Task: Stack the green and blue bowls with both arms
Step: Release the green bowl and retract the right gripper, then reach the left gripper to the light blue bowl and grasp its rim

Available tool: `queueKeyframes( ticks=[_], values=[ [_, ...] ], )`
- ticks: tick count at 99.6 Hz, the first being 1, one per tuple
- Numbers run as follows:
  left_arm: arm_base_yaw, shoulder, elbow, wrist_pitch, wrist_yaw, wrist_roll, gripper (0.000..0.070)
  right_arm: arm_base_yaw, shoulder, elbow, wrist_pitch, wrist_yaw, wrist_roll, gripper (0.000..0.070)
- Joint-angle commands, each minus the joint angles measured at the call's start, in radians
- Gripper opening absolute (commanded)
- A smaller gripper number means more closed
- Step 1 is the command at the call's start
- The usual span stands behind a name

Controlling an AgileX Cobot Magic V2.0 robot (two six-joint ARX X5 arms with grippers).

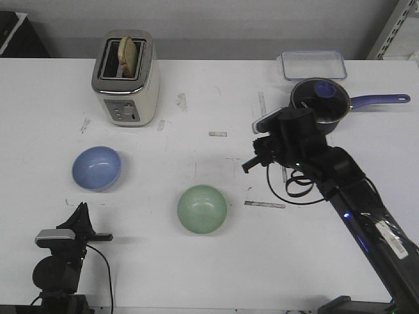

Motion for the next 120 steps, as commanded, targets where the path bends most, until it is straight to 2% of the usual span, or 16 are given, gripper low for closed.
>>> queueKeyframes(
  ticks=[1, 19, 45, 68, 75, 82, 88, 100, 108, 116, 120],
  values=[
    [0.002, -0.002, -0.021, 0.009, 0.004, -0.002, 0.0001, -0.042, -0.042, -0.010, -0.003, 0.018, 0.019, 0.0000],
    [0.002, -0.002, -0.021, 0.009, 0.004, -0.002, 0.0001, -0.201, -0.206, -0.193, 0.068, 0.053, 0.018, 0.0000],
    [0.002, -0.002, -0.021, 0.010, 0.005, -0.003, 0.0001, -0.420, -0.499, -0.636, 0.296, 0.045, 0.025, 0.0000],
    [0.002, -0.002, -0.020, 0.052, 0.005, -0.003, 0.0001, -0.435, -0.710, -0.929, 0.441, 0.044, 0.013, 0.0000],
    [0.002, -0.002, -0.014, 0.110, 0.004, -0.006, 0.0001, -0.432, -0.760, -0.980, 0.469, 0.043, 0.015, 0.0000],
    [0.002, -0.002, 0.016, 0.174, 0.004, -0.056, 0.0001, -0.432, -0.792, -1.000, 0.479, 0.043, 0.016, 0.0000],
    [0.002, 0.002, 0.069, 0.183, 0.004, -0.063, 0.0001, -0.432, -0.811, -1.003, 0.486, 0.046, 0.015, 0.0000],
    [0.002, 0.057, 0.234, 0.103, 0.004, -0.022, 0.0001, -0.432, -0.834, -1.003, 0.526, 0.045, 0.016, 0.0000],
    [0.002, 0.138, 0.378, 0.025, 0.005, -0.021, 0.0002, -0.432, -0.838, -1.003, 0.555, 0.045, 0.016, 0.0000],
    [0.002, 0.243, 0.555, -0.100, 0.004, -0.021, 0.0015, -0.432, -0.838, -1.003, 0.572, 0.045, 0.016, 0.0000],
    [0.002, 0.302, 0.650, -0.175, 0.004, -0.020, 0.0048, -0.432, -0.837, -1.003, 0.572, 0.045, 0.016, 0.0000]
  ],
)
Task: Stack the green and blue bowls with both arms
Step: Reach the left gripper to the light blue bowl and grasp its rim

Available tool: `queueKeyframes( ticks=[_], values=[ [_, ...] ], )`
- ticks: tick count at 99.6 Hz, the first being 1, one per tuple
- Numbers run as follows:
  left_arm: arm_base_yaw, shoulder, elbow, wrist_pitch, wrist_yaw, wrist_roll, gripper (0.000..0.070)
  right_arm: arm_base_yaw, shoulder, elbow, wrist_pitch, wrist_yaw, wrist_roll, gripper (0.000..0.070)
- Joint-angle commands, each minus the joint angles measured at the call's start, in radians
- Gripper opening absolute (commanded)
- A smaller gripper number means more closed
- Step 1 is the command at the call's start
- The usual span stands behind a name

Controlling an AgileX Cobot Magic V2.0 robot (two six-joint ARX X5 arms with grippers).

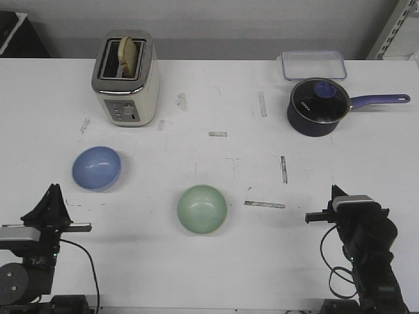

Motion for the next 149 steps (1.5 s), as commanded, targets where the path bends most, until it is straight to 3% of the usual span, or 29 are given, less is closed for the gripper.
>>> queueKeyframes(
  ticks=[1, 10, 22, 28, 59, 103, 112, 118, 149],
  values=[
    [0.002, 0.098, 0.179, -0.111, 0.004, 0.010, 0.0059, 0.002, 0.003, 0.007, 0.013, 0.000, 0.002, 0.0000],
    [0.002, 0.237, 0.375, -0.257, 0.004, 0.027, 0.0189, 0.002, 0.004, 0.007, 0.012, -0.001, 0.002, 0.0000],
    [0.003, 0.418, 0.591, -0.421, 0.003, 0.028, 0.0473, 0.002, 0.004, 0.007, 0.013, -0.001, 0.002, 0.0000],
    [0.003, 0.510, 0.677, -0.497, 0.002, 0.027, 0.0534, 0.002, 0.004, 0.007, 0.013, 0.000, 0.002, 0.0000],
    [0.058, 0.850, 0.746, -0.658, 0.001, -0.039, 0.0532, 0.002, 0.004, 0.007, 0.013, 0.000, -0.002, 0.0000],
    [0.205, 1.295, 0.746, -0.707, 0.001, -0.053, 0.0525, 0.002, 0.004, 0.007, 0.013, -0.001, -0.002, 0.0000],
    [0.216, 1.357, 0.746, -0.702, 0.001, -0.055, 0.0511, 0.002, 0.004, 0.007, 0.013, -0.001, -0.002, 0.0000],
    [0.217, 1.389, 0.746, -0.697, 0.001, -0.060, 0.0461, 0.002, 0.004, 0.007, 0.013, 0.000, -0.002, 0.0000],
    [0.218, 1.438, 0.746, -0.655, 0.002, -0.078, 0.0004, 0.002, 0.004, 0.007, 0.013, 0.000, -0.002, 0.0000]
  ],
)
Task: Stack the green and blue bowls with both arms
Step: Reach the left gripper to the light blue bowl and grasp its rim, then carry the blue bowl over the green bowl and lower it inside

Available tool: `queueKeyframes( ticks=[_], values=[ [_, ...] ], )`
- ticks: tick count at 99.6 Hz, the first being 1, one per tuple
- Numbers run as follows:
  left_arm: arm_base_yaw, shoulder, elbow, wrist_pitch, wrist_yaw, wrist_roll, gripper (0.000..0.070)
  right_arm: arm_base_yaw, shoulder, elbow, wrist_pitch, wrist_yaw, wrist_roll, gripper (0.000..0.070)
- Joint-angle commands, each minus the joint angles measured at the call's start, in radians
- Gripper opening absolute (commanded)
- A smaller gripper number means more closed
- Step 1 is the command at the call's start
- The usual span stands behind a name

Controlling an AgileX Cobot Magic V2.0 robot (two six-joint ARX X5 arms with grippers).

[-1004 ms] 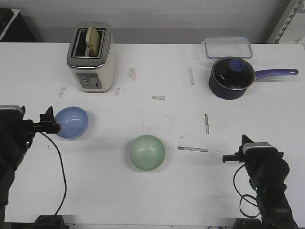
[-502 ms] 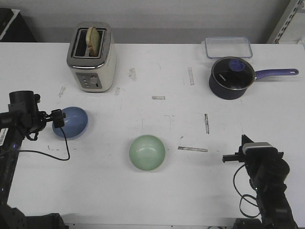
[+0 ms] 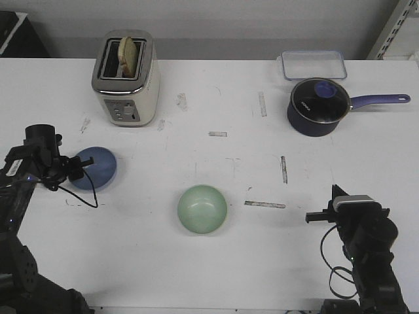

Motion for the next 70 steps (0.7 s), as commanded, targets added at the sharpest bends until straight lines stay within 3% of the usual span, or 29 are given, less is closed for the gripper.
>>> queueKeyframes(
  ticks=[1, 13, 40, 70],
  values=[
    [0.004, 0.016, 0.015, 0.003, 0.002, -0.006, 0.0000, 0.002, 0.004, 0.007, 0.010, -0.001, -0.002, 0.0000],
    [0.004, 0.016, 0.016, 0.003, 0.013, -0.005, 0.0000, 0.002, 0.004, 0.007, 0.010, -0.001, -0.002, 0.0000],
    [-0.013, -0.020, 0.091, -0.042, 0.180, -0.007, 0.0000, 0.002, 0.004, 0.007, 0.010, -0.001, -0.002, 0.0000],
    [-0.159, -0.205, 0.149, -0.051, 0.182, -0.034, 0.0000, 0.002, 0.004, 0.007, 0.010, -0.001, -0.001, 0.0000]
  ],
)
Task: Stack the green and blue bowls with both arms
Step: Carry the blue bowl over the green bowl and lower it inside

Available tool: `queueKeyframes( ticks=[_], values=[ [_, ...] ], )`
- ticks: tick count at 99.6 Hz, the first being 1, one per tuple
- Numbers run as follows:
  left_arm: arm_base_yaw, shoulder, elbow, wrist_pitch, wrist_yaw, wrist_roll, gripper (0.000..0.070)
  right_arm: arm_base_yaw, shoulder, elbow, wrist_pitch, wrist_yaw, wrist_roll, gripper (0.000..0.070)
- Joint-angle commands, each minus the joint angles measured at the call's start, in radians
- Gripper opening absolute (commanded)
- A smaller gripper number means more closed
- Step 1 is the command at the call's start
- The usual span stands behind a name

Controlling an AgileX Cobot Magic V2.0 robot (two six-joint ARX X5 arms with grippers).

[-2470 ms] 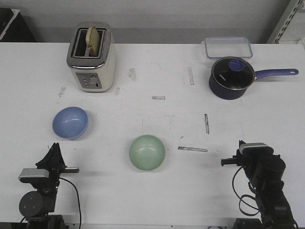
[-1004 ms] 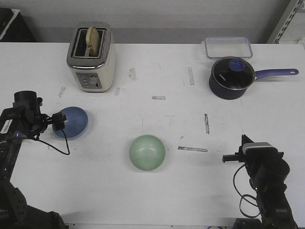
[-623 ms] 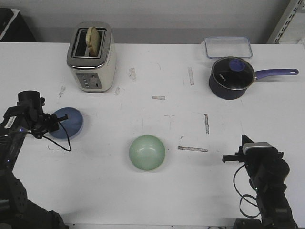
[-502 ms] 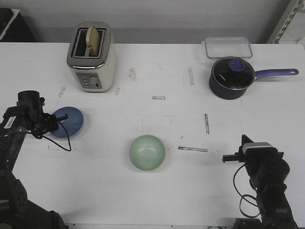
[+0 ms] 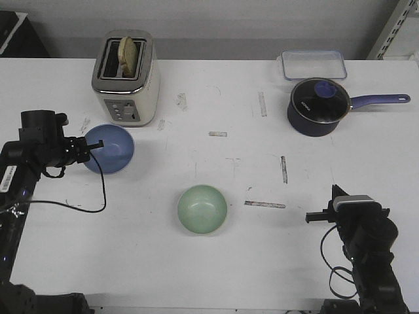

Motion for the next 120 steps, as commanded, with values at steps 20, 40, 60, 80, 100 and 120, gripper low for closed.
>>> queueKeyframes(
  ticks=[20, 40, 60, 80, 100, 120],
  values=[
    [-0.249, -0.119, 0.020, -0.008, 0.007, -0.025, 0.0000, 0.002, 0.004, 0.007, 0.010, -0.001, 0.000, 0.0000],
    [-0.513, -0.110, 0.020, -0.037, 0.007, -0.024, 0.0000, 0.002, 0.004, 0.007, 0.009, -0.003, 0.003, 0.0000],
    [-0.723, -0.017, 0.020, -0.039, 0.007, -0.020, 0.0000, 0.002, 0.004, 0.007, -0.015, -0.003, 0.003, 0.0000],
    [-0.759, 0.071, 0.020, -0.036, 0.007, -0.019, 0.0000, 0.002, 0.004, 0.007, -0.020, -0.003, 0.003, 0.0000],
    [-0.761, 0.121, 0.020, -0.039, 0.006, -0.019, 0.0000, 0.002, 0.004, 0.007, -0.020, -0.003, 0.002, 0.0000],
    [-0.761, 0.121, 0.020, -0.037, 0.006, -0.019, 0.0016, 0.002, 0.004, 0.007, -0.020, -0.003, 0.003, 0.0000]
  ],
)
